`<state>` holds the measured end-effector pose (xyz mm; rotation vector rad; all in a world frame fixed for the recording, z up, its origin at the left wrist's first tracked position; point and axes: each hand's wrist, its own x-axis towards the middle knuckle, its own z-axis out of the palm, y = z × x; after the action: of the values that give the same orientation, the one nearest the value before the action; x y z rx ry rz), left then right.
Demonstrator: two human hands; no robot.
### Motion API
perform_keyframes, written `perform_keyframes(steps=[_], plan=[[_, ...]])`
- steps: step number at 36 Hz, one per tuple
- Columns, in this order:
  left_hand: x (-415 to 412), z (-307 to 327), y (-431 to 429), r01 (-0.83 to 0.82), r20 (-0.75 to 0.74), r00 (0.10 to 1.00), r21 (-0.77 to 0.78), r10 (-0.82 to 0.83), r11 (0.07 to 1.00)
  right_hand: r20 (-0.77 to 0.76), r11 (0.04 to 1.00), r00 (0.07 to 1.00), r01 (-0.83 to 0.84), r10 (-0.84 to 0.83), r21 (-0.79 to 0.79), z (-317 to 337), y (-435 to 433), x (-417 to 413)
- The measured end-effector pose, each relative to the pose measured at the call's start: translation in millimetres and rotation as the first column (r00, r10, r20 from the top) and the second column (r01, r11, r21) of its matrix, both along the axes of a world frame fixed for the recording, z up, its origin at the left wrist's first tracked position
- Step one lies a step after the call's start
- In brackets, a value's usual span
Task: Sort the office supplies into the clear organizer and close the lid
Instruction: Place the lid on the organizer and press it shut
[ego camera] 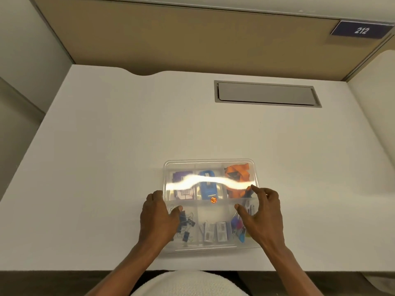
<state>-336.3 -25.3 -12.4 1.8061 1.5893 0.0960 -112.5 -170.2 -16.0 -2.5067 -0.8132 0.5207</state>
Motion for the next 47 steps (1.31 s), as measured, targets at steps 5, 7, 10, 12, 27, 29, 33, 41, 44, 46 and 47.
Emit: perform_keyframes(steps=[5, 7, 10, 12, 27, 29, 33, 41, 44, 46, 47], plan=[[-2.8, -10.7, -1.5, 0.014, 0.005, 1.0, 0.092, -0.014, 0.996, -0.017, 0.992, 0.992, -0.123, 0.123, 0.021, -16.6, -8.8, 5.7], [-3.9, -14.8, 1.2, -0.016, 0.031, 0.999, 0.1, 0.013, 0.995, 0.004, 0.984, 0.985, -0.174, 0.174, 0.037, -25.1, -14.8, 6.5], [-5.1, -19.8, 5.6, -0.056, 0.103, 0.994, 0.112, 0.045, 0.992, 0.008, 0.978, 0.98, -0.198, 0.198, 0.062, -36.0, -20.6, 7.0], [-5.7, -24.2, 8.6, -0.055, 0.143, 0.989, 0.144, 0.034, 0.988, 0.012, 0.978, 0.982, -0.189, 0.189, 0.087, -41.0, -22.0, 4.8], [-2.7, -69.1, 12.2, 0.195, 0.02, 0.975, 0.413, -0.223, 0.89, 0.238, 0.955, 0.932, -0.292, 0.273, 0.048, -57.9, -6.7, 3.1], [0.0, -68.5, 15.2, 0.306, 0.0, 0.94, 0.441, -0.341, 0.844, 0.235, 0.949, 0.928, -0.309, 0.288, 0.056, -57.3, -1.4, 6.6], [1.0, -76.2, 17.7, 0.441, -0.059, 0.885, 0.431, -0.463, 0.787, 0.222, 0.946, 0.929, -0.318, 0.298, 0.06, -56.3, 7.3, 10.2], [4.1, -81.4, 28.8, 0.474, -0.088, 0.873, 0.388, -0.48, 0.79, 0.24, 0.959, 0.936, -0.279, 0.26, 0.049, -64.3, 7.8, 8.8], [4.2, -78.5, 29.8, 0.482, -0.093, 0.869, 0.387, -0.486, 0.786, 0.258, 0.961, 0.93, -0.276, 0.261, 0.024, -67.6, 8.3, 8.7], [4.0, -76.0, 29.9, 0.478, -0.093, 0.871, 0.384, -0.482, 0.79, 0.263, 0.961, 0.928, -0.277, 0.263, 0.018, -69.6, 7.4, 8.3], [4.3, -75.8, 29.7, 0.475, -0.097, 0.874, 0.386, -0.477, 0.791, 0.264, 0.961, 0.929, -0.275, 0.261, 0.017, -70.9, 7.2, 8.9]])
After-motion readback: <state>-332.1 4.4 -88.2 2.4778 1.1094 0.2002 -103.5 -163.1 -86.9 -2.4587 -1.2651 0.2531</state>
